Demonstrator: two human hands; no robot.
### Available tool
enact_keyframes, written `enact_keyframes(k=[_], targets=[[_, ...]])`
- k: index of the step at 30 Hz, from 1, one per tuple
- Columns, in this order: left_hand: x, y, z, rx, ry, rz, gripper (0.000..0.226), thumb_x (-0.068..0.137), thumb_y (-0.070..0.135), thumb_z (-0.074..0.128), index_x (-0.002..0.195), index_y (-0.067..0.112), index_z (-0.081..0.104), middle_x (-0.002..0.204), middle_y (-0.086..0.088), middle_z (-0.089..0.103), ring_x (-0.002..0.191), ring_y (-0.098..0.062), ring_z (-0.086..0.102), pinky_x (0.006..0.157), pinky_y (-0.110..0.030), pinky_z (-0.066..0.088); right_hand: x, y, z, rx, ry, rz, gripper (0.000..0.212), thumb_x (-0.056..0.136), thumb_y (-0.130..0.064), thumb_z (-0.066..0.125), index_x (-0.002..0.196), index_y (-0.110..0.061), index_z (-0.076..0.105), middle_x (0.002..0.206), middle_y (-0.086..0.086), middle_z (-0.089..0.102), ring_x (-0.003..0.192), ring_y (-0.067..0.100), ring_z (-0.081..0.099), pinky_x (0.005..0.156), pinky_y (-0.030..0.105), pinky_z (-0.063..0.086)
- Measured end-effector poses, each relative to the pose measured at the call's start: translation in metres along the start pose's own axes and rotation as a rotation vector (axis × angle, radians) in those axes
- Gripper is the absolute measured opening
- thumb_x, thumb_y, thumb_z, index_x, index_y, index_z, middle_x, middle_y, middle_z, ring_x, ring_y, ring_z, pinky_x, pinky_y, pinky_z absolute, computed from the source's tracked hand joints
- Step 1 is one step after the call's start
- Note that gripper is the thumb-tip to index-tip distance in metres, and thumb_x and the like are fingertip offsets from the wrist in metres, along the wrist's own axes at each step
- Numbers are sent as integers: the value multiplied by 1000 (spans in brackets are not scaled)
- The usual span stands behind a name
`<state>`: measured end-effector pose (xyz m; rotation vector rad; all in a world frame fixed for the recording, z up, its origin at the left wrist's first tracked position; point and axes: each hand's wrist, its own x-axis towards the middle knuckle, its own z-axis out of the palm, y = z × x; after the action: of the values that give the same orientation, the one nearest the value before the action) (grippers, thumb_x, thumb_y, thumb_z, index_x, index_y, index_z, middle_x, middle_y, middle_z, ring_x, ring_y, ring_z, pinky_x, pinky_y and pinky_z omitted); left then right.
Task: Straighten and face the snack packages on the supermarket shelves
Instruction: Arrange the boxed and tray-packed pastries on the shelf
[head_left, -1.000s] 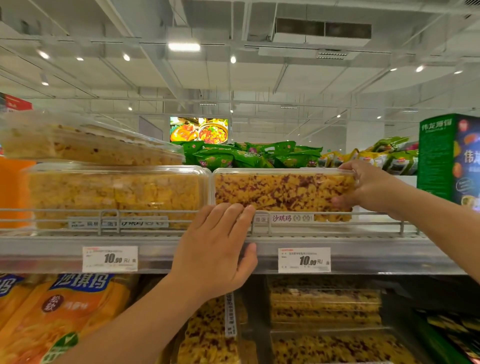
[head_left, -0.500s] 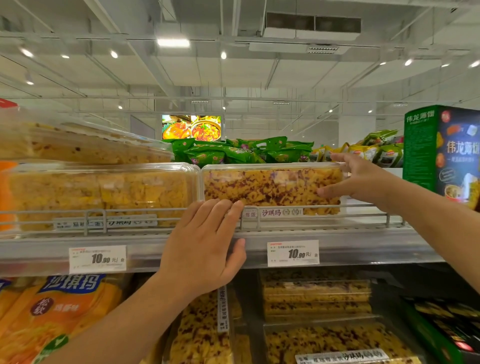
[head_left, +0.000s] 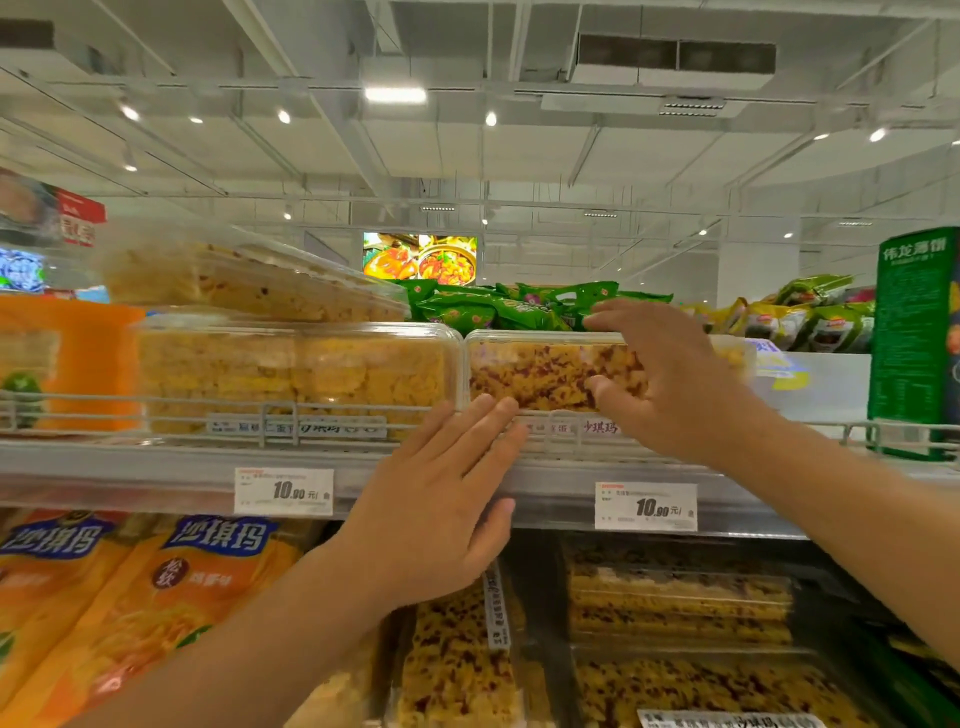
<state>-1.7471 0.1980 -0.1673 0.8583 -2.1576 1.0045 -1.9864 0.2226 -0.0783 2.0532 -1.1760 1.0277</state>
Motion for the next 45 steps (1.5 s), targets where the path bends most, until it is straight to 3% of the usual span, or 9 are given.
enact_keyframes(k=[7,15,21,24,27,30,35,39,45], targets=[[-76,-81,-31,-5,-40,8,52,90,38,49,138,18,53,149,-4,46,141,-22,37,116,-44,30,63,-129,26,7,1,-146,51,84,-26,65,134,-19,52,136,-1,52,129,19,43,108,34,22],[-134,-156,-55,-59,-69,-231,55,88,39,42,134,13,58,143,-5,52,133,-24,48,109,-41,34,124,-233,59,21,-51,-7,94,74,-45,76,149,-25,24,148,1,37,134,23,34,108,43,33],[-140,-169,-58,-190,-34,-230,55,90,42,41,137,17,56,144,1,51,134,-19,46,111,-35,29,131,-246,63,81,16,32,76,72,-42,80,136,-34,39,132,-3,44,109,17,52,94,38,45],[-132,-171,-63,-497,42,-381,43,94,46,42,133,32,53,136,14,52,126,-7,45,104,-25,35,132,-251,62,63,-7,61,63,73,-40,78,124,-32,42,125,-6,50,81,14,55,78,38,50],[-113,-173,-73,-899,157,-614,16,98,41,45,95,46,60,100,22,63,95,10,54,71,-6,40,131,-254,62,59,8,74,59,72,-31,74,119,-27,40,110,-2,60,70,10,54,63,32,43],[-96,-178,-79,-1196,160,-834,26,99,38,43,87,38,67,84,12,69,75,0,61,67,-25,42,129,-252,61,169,36,72,59,68,-23,74,118,-30,43,105,-3,61,63,6,52,60,30,43],[-76,-188,-89,-2044,-12,-893,59,96,57,34,113,9,65,104,-23,71,77,-29,64,63,-37,46,118,-237,52,387,125,156,61,68,3,67,106,-42,51,94,-11,61,53,4,56,45,18,44],[-56,-175,-104,-2285,-157,-759,84,72,74,50,119,7,65,110,-22,69,84,-33,69,64,-37,55,91,-222,30,327,196,58,59,72,5,72,109,-38,56,116,-26,59,87,-3,61,72,8,50],[-18,-126,-109,-2405,-117,-732,63,71,31,67,131,13,58,119,-12,69,111,-29,66,93,-49,53,33,-190,-10,264,165,-85,53,77,2,76,109,-34,53,141,-21,44,127,4,48,87,13,51]])
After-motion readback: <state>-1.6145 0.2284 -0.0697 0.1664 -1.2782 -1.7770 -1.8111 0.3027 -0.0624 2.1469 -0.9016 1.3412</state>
